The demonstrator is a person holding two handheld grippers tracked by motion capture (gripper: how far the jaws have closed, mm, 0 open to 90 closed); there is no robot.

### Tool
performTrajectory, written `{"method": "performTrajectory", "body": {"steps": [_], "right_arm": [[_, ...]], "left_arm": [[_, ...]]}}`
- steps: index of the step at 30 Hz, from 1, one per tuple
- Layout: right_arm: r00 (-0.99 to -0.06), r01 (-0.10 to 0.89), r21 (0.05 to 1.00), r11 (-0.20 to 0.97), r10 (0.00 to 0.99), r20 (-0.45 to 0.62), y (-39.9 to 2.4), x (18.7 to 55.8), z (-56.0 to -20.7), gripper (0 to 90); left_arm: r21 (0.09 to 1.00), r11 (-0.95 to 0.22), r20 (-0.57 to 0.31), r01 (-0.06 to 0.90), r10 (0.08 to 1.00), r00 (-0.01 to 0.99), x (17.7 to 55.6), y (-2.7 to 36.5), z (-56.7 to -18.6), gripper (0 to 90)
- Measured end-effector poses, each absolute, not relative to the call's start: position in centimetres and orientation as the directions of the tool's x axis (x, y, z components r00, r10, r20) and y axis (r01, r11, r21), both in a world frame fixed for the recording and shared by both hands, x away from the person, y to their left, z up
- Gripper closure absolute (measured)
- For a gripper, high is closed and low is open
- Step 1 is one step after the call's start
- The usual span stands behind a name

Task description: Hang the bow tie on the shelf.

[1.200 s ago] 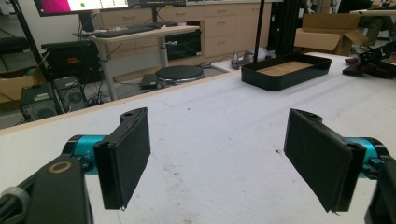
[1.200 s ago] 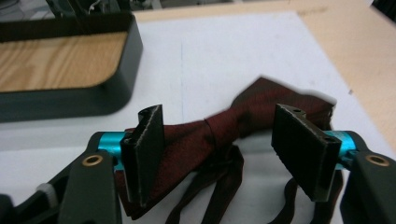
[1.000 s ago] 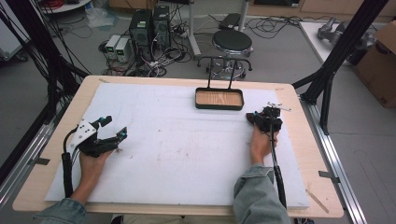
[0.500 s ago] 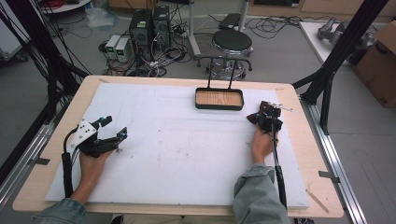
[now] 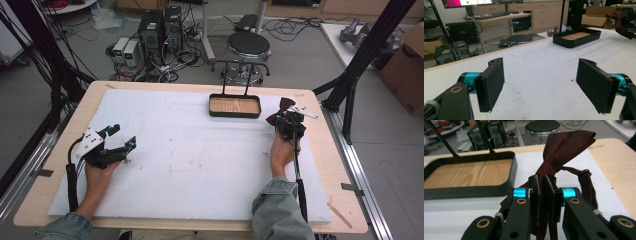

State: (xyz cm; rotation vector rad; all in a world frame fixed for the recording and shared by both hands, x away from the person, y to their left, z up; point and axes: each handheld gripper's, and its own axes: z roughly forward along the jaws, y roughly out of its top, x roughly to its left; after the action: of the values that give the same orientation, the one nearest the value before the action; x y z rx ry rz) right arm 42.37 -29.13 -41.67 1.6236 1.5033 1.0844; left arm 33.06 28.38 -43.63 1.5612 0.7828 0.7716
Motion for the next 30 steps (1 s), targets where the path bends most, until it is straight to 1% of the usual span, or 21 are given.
{"method": "performTrajectory", "body": {"steps": [4, 12, 18, 30], "right_arm": [[-0.014, 0.418, 0.899, -0.127, 0.989, 0.146, -29.1, 42.0, -41.1, 82.9], [-0.036, 0.331, 0.931, -0.156, 0.983, 0.178, -29.4, 41.0, -39.4, 82.9], [-0.038, 0.291, 0.939, -0.181, 0.979, 0.200, -30.1, 40.4, -38.3, 82.9], [-0.104, 0.205, 0.967, -0.151, 0.979, 0.175, -29.0, 40.1, -34.1, 82.9]], "left_arm": [[0.992, -0.109, 0.054, 0.065, 0.828, 0.558, 33.1, 28.4, -43.6, 22.9], [0.992, -0.108, 0.054, 0.065, 0.829, 0.556, 33.1, 28.4, -43.6, 22.9], [0.992, -0.111, 0.056, 0.065, 0.829, 0.556, 33.1, 28.4, -43.6, 23.0], [0.991, -0.113, 0.057, 0.068, 0.831, 0.554, 33.1, 28.3, -43.7, 22.9]]}}
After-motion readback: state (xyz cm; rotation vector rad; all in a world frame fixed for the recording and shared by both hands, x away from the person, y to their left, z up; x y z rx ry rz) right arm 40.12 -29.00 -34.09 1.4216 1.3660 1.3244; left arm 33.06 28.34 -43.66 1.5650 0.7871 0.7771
